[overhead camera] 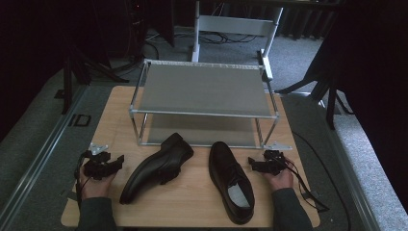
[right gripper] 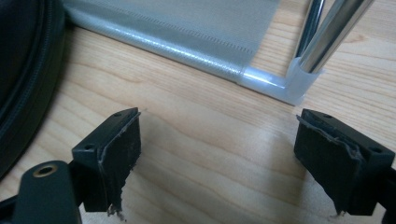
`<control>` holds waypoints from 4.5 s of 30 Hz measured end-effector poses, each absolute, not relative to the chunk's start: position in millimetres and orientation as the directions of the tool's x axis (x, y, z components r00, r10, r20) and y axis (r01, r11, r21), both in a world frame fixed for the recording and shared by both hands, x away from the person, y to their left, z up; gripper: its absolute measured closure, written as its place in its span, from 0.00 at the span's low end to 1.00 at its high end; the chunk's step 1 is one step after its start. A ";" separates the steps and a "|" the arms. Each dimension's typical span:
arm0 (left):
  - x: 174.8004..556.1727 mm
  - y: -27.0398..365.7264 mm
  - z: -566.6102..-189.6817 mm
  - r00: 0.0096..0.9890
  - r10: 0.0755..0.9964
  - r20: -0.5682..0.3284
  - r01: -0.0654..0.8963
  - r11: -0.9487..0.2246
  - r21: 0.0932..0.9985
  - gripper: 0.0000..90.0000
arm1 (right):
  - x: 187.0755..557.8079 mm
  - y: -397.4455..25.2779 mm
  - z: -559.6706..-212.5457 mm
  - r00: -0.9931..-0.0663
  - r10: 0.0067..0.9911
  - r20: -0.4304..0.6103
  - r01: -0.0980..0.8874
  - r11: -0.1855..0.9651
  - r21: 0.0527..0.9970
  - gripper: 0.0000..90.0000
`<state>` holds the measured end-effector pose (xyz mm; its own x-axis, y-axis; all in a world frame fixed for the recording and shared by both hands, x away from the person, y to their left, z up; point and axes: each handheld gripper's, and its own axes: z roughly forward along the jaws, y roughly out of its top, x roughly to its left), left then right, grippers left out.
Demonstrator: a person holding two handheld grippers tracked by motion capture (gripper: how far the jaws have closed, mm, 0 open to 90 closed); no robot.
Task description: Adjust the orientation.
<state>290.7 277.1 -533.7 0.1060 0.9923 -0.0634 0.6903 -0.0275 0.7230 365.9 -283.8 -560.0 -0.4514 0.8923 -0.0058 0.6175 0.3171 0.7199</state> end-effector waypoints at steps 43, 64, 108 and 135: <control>290.6 272.6 -534.5 0.106 0.994 -0.025 0.695 -0.056 0.717 0.48 | 237.9 -256.3 -467.5 -0.624 0.774 0.107 0.542 0.330 0.773 0.63; 291.2 271.3 -535.0 0.107 0.994 -0.019 0.699 -0.062 0.712 0.48 | 266.9 -226.8 -482.0 -0.656 0.755 0.000 0.554 0.482 0.679 0.83; 236.2 207.8 -449.2 0.472 0.878 0.078 0.479 -0.330 0.813 0.51 | 238.6 -267.1 -464.2 -0.763 0.646 -0.014 0.446 0.543 0.711 0.60; 221.8 203.5 -471.4 0.500 0.853 0.152 0.455 -0.408 0.792 0.96 | 276.1 -224.7 -444.1 -0.756 0.636 -0.156 0.312 0.559 0.768 0.58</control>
<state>221.8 203.5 -471.4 0.5001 0.8526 0.1516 0.4550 -0.4077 0.7917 276.1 -224.7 -444.1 -0.7556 0.6362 -0.1561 0.3122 0.5592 0.7680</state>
